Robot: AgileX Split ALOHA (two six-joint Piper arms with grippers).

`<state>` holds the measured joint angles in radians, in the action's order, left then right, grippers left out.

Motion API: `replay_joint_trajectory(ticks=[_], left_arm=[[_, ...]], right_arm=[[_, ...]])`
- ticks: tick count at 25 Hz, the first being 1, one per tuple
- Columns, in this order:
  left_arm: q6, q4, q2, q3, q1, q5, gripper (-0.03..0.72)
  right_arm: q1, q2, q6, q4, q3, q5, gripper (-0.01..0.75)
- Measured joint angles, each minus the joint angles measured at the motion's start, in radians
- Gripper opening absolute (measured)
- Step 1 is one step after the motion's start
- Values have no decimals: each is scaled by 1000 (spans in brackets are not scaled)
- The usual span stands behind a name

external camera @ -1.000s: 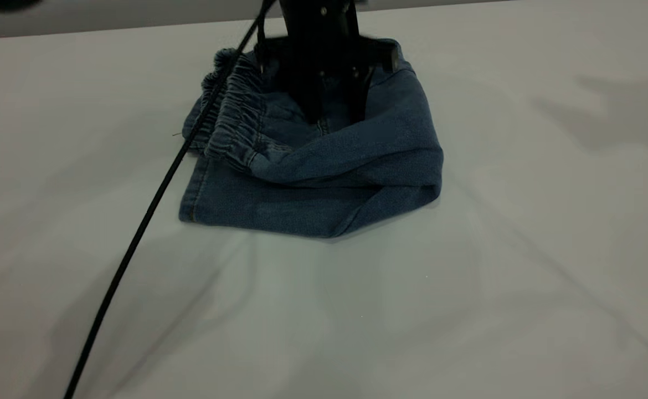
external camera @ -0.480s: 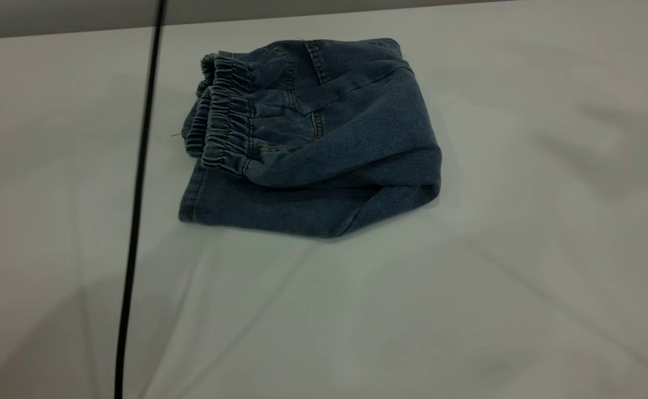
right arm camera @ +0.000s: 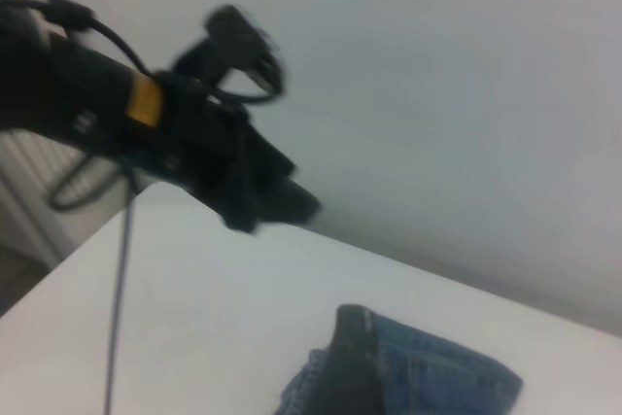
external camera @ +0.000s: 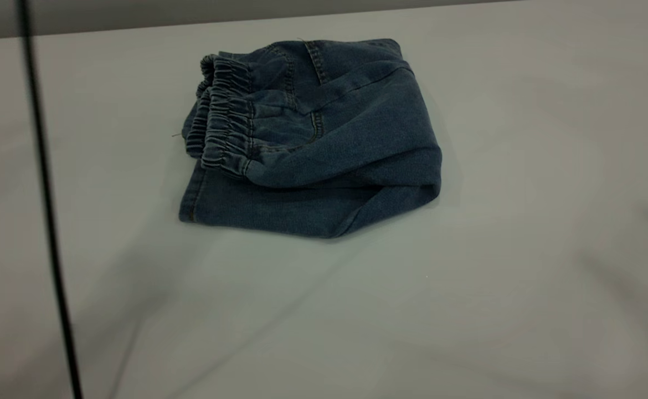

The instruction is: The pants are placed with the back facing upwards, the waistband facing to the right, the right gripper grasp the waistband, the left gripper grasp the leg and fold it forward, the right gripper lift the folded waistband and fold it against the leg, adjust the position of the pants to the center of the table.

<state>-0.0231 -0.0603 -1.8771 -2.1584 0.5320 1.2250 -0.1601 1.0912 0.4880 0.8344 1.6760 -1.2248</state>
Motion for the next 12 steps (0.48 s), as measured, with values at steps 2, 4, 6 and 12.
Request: replay_joint_trajectory(ticks=[2,4,6,12], left_arm=[[0,1,103,83,0,-2,454],[0,5,204,177,0,-2,454],[1,6,310,290,0,-3,454],[1,6,679,643,0,-4,454]], right_arm=[[0,-89,-17,-24,-49,0,584],[0,-178,-20,-31,-110,0,584],[0,-281,-37,-30,-189,0,584],[0,-576,-91,-77,-441,1,584]])
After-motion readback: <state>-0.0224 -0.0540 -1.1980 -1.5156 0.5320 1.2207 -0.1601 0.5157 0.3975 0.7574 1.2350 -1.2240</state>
